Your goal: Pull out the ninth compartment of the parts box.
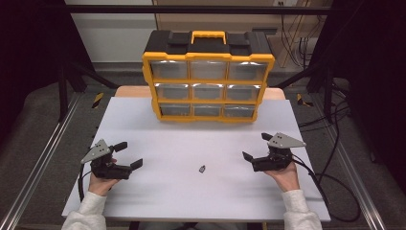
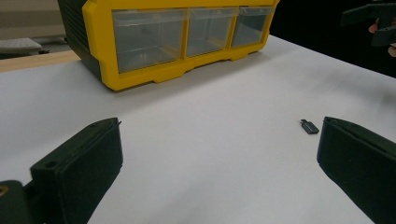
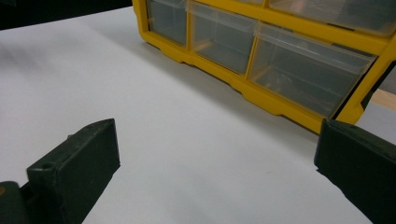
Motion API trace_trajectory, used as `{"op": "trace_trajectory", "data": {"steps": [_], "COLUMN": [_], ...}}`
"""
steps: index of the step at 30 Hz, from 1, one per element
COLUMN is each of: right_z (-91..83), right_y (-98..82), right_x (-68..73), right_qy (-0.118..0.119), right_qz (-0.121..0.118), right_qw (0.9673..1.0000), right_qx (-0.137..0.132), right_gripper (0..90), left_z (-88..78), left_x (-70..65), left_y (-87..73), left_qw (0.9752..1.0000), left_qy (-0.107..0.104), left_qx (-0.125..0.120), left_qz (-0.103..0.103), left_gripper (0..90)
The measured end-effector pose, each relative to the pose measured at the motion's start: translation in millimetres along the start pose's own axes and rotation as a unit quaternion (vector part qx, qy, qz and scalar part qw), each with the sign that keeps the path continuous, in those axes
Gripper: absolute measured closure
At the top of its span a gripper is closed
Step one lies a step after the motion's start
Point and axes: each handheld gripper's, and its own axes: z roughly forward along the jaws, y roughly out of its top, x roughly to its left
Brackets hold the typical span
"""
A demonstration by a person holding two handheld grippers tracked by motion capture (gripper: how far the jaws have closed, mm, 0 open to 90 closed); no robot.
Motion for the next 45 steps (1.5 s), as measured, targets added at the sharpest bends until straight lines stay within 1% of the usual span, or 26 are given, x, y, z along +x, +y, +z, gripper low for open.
{"op": "trace_trajectory", "data": {"steps": [1,2,8,11,12,16,18,20,26,28,31,33,38,39,42,45], "right_z": [0.0,1.8,7.4,11.3,11.3,13.0,13.5,16.2,20.9,23.4,24.9,26.7,30.4,30.4,33.3,34.8], "right_y": [0.0,3.3,10.9,17.5,17.5,26.0,27.7,32.5,40.0,44.6,47.5,51.5,58.1,58.1,64.4,69.3], "right_x": [0.0,1.2,5.0,8.7,8.7,11.8,12.1,12.9,14.4,15.0,14.5,13.9,15.2,15.2,15.5,16.5], "right_qy": [0.000,-0.002,-0.003,-0.012,-0.012,-0.021,-0.021,-0.022,-0.020,-0.024,-0.026,-0.030,-0.030,-0.030,-0.031,-0.038], "right_qz": [0.000,-0.009,-0.025,-0.045,-0.045,-0.061,-0.063,-0.071,-0.083,-0.096,-0.100,-0.110,-0.129,-0.129,-0.146,-0.162], "right_qw": [1.0000,1.0000,0.9997,0.9989,0.9989,0.9979,0.9978,0.9972,0.9963,0.9949,0.9943,0.9929,0.9900,0.9900,0.9869,0.9835], "right_qx": [0.000,0.002,0.004,0.010,0.010,0.009,0.009,0.010,0.014,0.021,0.025,0.033,0.049,0.049,0.061,0.070], "right_gripper": [0.4,0.4,0.4,0.5,0.5,0.5,0.5,0.5,0.6,0.7,0.7,0.7,0.7,0.7,0.7,0.6], "left_z": [-0.2,-0.3,-0.6,-0.5,-0.5,-0.2,-0.1,0.1,0.3,0.3,-0.1,-0.1,0.7,0.7,0.9,1.1], "left_x": [0.2,0.4,0.9,1.3,1.3,1.1,1.4,1.7,1.7,1.7,2.1,2.0,1.9,1.9,1.9,1.9], "left_y": [-0.1,-0.1,-0.1,-0.4,-0.4,-0.5,-0.6,-0.9,-1.1,-1.1,-1.1,-1.2,-1.5,-1.5,-1.6,-1.8], "left_qw": [1.0000,1.0000,1.0000,1.0000,1.0000,1.0000,1.0000,1.0000,1.0000,1.0000,1.0000,1.0000,1.0000,1.0000,1.0000,1.0000], "left_qy": [0.001,0.001,0.003,0.002,0.002,0.003,0.002,0.002,0.003,0.003,0.003,0.004,0.004,0.004,0.004,0.003], "left_qx": [-0.001,-0.001,-0.001,0.000,0.000,0.000,0.001,0.002,0.003,0.003,0.003,0.003,0.005,0.005,0.005,0.006], "left_qz": [0.000,-0.001,-0.001,-0.002,-0.002,-0.001,-0.001,-0.001,-0.002,-0.002,-0.002,-0.002,-0.002,-0.002,-0.002,-0.001], "left_gripper": [0.0,0.0,0.0,0.0,0.0,0.0,0.0,0.0,0.0,0.0,0.0,0.0,0.0,0.0,0.0,0.0]}}
